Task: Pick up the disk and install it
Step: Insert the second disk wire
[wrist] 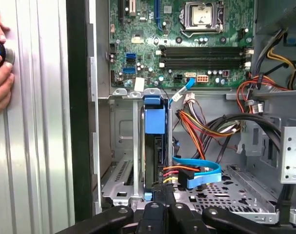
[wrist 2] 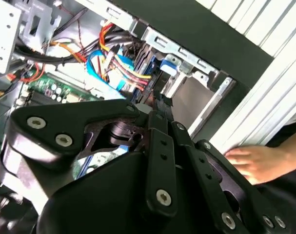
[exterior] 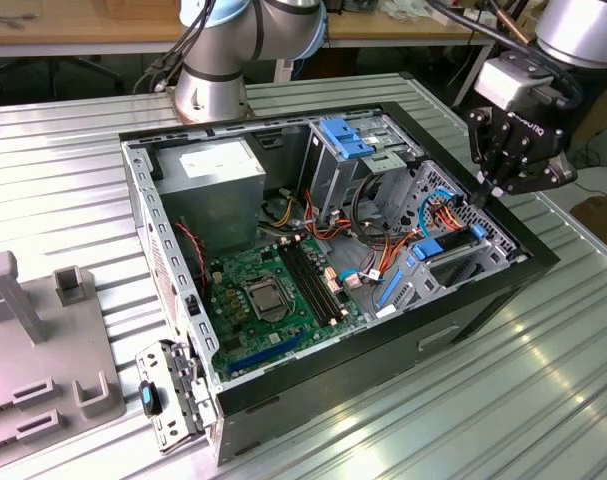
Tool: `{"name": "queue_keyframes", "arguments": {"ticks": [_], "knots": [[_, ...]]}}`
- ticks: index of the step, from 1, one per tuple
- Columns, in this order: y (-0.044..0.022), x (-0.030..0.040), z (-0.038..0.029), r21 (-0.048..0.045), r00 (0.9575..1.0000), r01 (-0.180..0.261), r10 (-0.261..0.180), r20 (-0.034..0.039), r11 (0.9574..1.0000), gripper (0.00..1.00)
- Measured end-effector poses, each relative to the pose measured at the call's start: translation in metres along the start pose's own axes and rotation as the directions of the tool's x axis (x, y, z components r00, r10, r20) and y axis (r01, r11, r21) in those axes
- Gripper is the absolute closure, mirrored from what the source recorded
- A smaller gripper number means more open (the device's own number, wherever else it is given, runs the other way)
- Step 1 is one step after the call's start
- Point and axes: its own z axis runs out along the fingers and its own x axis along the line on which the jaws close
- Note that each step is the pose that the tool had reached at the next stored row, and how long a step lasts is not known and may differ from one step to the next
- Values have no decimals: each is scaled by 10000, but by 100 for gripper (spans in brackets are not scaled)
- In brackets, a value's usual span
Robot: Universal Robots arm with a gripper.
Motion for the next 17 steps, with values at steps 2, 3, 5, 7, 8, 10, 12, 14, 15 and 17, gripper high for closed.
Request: {"name": "queue_keyframes", "arguments": {"ticks": [2, 3, 5, 7, 8, 10, 12, 14, 15, 17], "knots": [[-3, 0, 0, -49, 10000, 1, -1, 8, 10000, 76], [-4, 0, 0, -52, 10000, 1, -1, 8, 10000, 76], [-3, -15, -1, -53, 10000, 2, -2, 7, 10000, 70], [-1, -38, -2, -83, 10000, 5, -5, 7, 10000, 70], [-2, -67, -4, -168, 10000, 9, -9, 7, 9999, 70], [-1, -135, -6, -502, 10000, 24, -23, 7, 9987, 70], [0, -181, 2, -623, 10000, 30, -30, 6, 9981, 70], [-7, -212, 26, -661, 10000, 33, -32, 7, 9978, 70], [-37, -240, 41, -674, 10000, 45, -45, 9, 9977, 70], [-58, -288, 57, -675, 10000, 93, -92, 11, 9977, 70]]}}
